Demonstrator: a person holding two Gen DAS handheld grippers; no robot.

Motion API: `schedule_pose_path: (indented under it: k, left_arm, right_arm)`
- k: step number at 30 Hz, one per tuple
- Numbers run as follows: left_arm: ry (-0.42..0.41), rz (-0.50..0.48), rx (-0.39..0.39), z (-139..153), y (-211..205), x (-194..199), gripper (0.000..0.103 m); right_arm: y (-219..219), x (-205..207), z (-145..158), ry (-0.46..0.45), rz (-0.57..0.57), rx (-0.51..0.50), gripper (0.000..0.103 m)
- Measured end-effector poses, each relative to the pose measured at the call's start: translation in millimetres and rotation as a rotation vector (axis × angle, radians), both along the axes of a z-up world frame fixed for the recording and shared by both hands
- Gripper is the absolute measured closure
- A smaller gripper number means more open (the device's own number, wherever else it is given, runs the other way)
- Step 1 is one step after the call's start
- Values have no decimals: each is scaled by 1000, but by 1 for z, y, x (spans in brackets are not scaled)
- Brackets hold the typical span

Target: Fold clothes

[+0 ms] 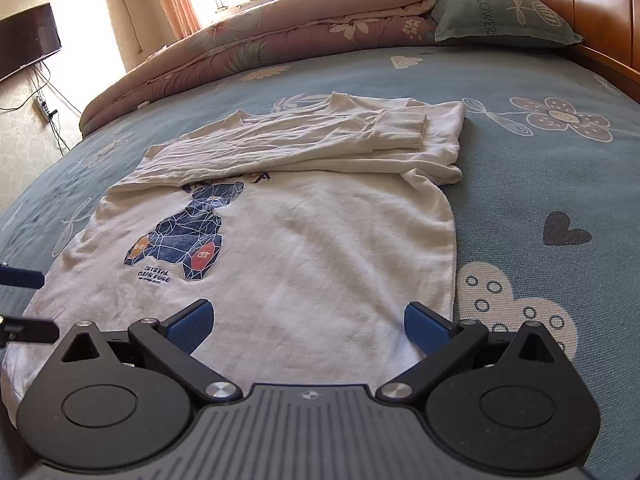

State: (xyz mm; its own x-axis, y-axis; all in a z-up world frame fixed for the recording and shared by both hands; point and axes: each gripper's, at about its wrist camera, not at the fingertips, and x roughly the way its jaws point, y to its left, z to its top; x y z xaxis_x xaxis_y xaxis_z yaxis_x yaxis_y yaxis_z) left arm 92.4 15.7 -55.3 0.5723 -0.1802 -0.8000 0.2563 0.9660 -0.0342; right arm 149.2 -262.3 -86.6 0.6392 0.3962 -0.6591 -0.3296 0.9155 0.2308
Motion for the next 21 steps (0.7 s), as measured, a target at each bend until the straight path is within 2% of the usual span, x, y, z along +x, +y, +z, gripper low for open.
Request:
schedule_pose_path:
  k: [4,8,9,17,21]
  left_arm:
    - [0,5,-5,-11,-11,-24,1]
    - [32,24,-27,-25,-14,-31,1]
    - [18,27,-19,-26,-15,-33,1]
    - [-4,43,-14,-27,-15,-36,1]
    - [-10,46,-19,-28,-15,-37,1]
  right_arm:
    - [7,-4,-2,-25,21,-62,0]
    - [16,-10,-5,-65,64,-153,0]
    - [17,-12,-6,-73,70,-165,0]
    - [18,-16,-5,-96,63,-180,0]
    - [17,-34,8,-130,74,-174,0]
